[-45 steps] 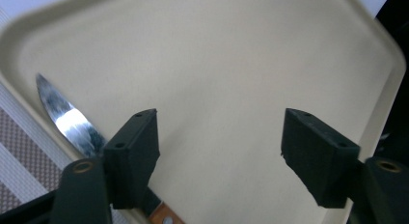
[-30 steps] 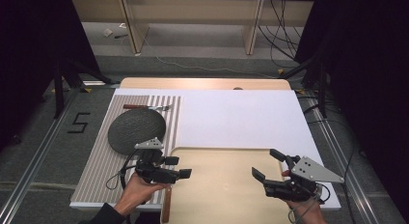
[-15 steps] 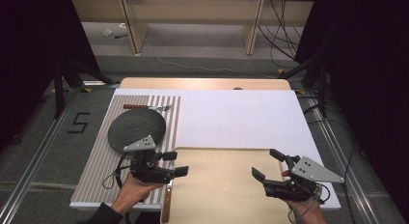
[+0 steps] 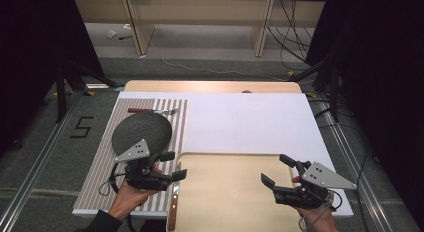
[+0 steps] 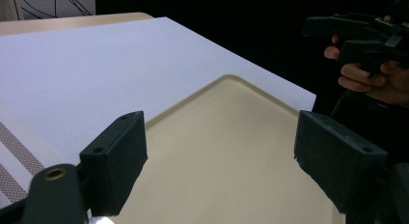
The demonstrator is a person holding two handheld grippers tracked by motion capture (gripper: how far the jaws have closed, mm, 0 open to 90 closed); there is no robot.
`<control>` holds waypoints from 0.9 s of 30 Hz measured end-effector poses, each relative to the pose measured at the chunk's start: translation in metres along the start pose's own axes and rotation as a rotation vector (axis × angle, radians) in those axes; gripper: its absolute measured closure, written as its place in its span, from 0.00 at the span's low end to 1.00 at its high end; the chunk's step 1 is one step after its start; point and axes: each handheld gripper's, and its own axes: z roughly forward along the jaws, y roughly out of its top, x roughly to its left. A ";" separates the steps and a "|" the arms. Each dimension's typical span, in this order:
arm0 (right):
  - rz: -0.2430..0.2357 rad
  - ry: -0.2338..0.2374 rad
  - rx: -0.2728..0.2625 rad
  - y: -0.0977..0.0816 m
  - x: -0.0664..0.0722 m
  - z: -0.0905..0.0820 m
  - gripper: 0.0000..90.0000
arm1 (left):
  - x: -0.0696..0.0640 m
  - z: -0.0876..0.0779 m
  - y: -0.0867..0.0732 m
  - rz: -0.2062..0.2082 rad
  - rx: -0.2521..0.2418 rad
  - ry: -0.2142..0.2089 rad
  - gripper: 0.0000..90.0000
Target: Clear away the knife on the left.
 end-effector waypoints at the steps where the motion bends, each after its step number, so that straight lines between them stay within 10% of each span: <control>1: -0.002 -0.001 0.000 0.000 0.000 0.000 0.21 | 0.000 -0.001 0.000 0.006 -0.005 0.002 0.21; 27: -0.003 -0.001 -0.002 0.000 0.001 -0.001 0.20 | -0.006 -0.015 -0.011 0.055 -0.051 0.072 0.18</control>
